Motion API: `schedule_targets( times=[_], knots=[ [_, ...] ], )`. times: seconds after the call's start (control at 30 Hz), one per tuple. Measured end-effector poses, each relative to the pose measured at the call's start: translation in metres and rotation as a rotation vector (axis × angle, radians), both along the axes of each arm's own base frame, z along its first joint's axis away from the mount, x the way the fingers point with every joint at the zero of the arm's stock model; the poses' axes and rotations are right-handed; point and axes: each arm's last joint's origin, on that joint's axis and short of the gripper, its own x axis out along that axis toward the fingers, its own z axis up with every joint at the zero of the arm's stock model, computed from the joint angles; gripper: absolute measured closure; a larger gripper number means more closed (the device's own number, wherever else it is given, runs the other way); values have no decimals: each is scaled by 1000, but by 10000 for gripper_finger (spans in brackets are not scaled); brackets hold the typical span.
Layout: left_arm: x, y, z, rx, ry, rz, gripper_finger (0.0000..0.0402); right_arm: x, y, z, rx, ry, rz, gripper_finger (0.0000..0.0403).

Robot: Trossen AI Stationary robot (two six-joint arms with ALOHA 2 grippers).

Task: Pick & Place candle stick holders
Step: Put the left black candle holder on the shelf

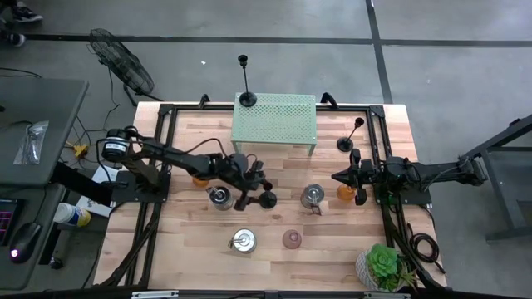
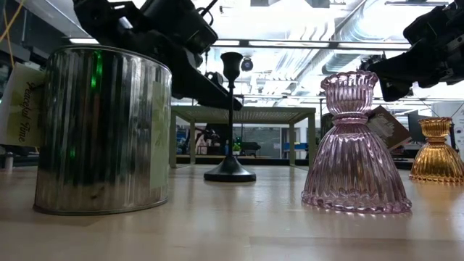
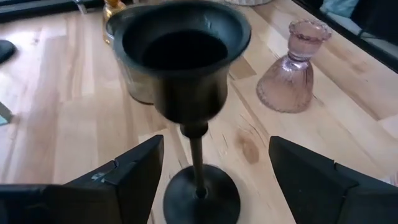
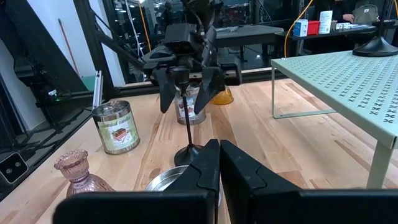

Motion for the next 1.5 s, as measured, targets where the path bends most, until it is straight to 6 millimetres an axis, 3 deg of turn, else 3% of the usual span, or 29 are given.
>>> schedule_targets(
  times=[0.4,0.7,1.1,1.5],
  knots=[
    [2,2,3,-11,-28,53,178,0,0,0,0,0,0,399],
    [10,0,-11,-66,-23,87,181,0,0,0,0,1,0,399],
    [13,1,-10,-79,-50,134,186,0,0,0,0,3,0,399],
    [10,0,-15,-121,12,92,278,0,0,0,0,3,0,399]
  ],
)
